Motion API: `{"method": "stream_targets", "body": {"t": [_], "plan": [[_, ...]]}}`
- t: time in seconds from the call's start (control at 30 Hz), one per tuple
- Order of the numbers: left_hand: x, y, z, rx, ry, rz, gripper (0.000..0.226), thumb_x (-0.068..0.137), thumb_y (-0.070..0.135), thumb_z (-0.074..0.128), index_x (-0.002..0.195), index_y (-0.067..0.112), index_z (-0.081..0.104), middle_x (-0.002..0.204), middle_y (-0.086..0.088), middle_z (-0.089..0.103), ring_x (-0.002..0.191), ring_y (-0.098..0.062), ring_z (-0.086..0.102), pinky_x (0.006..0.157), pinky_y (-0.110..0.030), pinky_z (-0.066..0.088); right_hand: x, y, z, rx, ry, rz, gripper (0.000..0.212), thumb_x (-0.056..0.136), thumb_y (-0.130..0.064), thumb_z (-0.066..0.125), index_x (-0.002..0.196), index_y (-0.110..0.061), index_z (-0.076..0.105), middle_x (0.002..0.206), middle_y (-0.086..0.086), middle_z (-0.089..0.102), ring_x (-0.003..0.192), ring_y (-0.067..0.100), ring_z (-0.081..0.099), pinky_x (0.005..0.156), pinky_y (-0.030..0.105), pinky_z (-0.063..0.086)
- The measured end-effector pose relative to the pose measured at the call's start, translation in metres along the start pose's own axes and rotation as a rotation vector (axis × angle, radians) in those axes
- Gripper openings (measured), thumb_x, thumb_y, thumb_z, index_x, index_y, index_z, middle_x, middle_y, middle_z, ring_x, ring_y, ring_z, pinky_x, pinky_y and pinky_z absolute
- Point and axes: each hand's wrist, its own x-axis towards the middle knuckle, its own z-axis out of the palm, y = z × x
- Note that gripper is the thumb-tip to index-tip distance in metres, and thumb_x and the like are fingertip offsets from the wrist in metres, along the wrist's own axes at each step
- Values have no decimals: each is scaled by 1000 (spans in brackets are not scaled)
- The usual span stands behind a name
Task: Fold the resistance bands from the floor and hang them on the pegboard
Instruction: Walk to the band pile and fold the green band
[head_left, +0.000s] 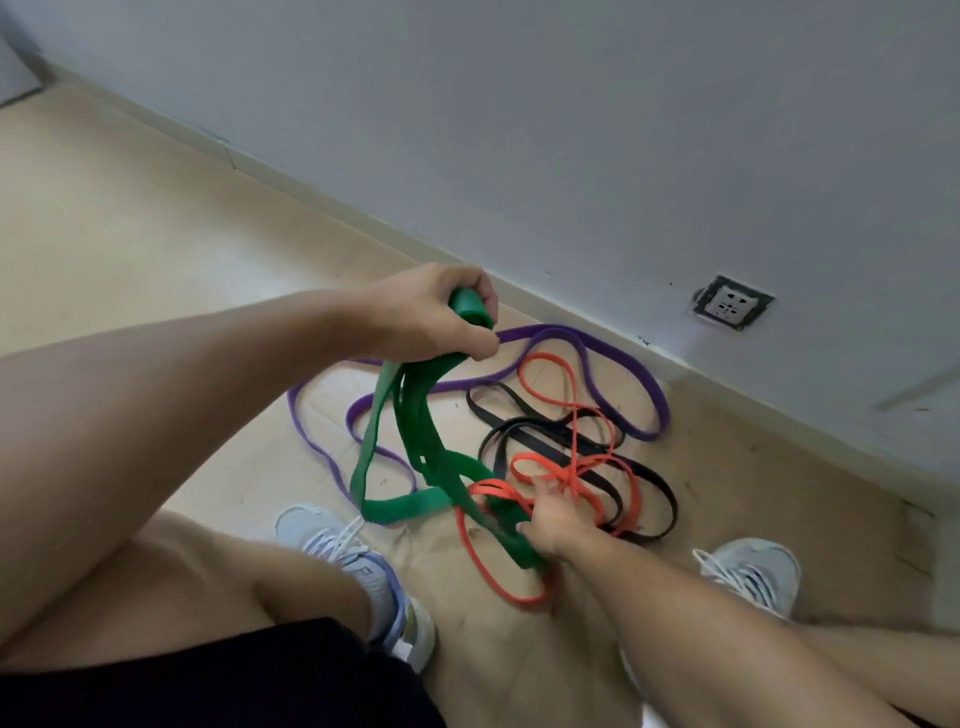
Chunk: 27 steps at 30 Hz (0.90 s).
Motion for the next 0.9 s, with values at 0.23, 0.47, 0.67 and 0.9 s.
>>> {"method": "stream_targets", "body": {"t": [0.23,0.47,0.67,0.9], "plan": [[0,-9,2,68,-47,-11,24,81,18,74,103,21,65,71,3,60,59,-11,53,46,-14,44,4,-11,-9,-48,166,-39,21,92,-27,61,110,-24,70,115,4,64,116,30,62,94,44,57],[-4,-13,5,121,-63,-73,28,80,24,74,105,26,62,83,-3,64,70,-17,58,61,-27,52,-29,-48,-124,625,719,-275,8,96,-24,57,91,-20,61,110,0,55,90,14,53,72,23,44],[-5,-8,7,155,-54,-48,28,80,27,74,105,24,62,91,-5,68,75,-18,61,68,-31,54,-90,-65,-297,1028,1026,-439,18,83,-35,47,69,-26,41,81,5,57,76,20,54,73,43,46],[1,0,4,84,77,-56,29,78,29,76,102,23,62,87,-4,67,72,-18,61,68,-32,54,-150,-35,-367,996,1106,-527,21,99,-22,46,79,-23,45,75,-1,67,57,18,62,52,27,43]]}}
